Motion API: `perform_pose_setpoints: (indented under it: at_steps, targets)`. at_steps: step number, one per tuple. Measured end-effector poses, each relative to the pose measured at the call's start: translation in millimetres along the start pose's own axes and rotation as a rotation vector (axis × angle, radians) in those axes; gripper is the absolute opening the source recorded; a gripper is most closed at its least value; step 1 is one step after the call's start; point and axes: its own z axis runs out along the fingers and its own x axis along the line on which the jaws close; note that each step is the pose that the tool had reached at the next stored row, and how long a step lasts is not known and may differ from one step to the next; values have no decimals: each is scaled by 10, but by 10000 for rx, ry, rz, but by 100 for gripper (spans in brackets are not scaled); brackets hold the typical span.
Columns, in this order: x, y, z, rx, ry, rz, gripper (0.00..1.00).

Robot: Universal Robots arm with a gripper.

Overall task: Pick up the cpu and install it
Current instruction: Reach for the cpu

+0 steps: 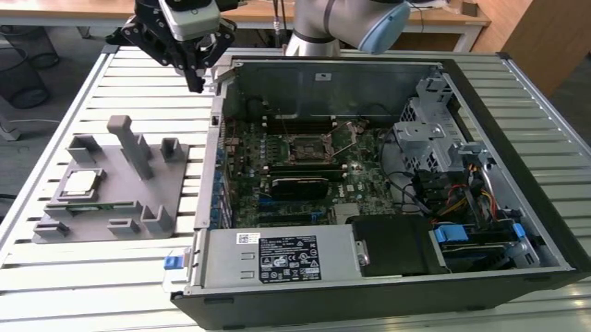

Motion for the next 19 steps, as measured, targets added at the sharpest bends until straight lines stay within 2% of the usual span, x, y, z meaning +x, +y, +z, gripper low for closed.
perform_pose_setpoints:
  at_steps: [19]
  targets:
    - [284,7,12,5,55,1,11]
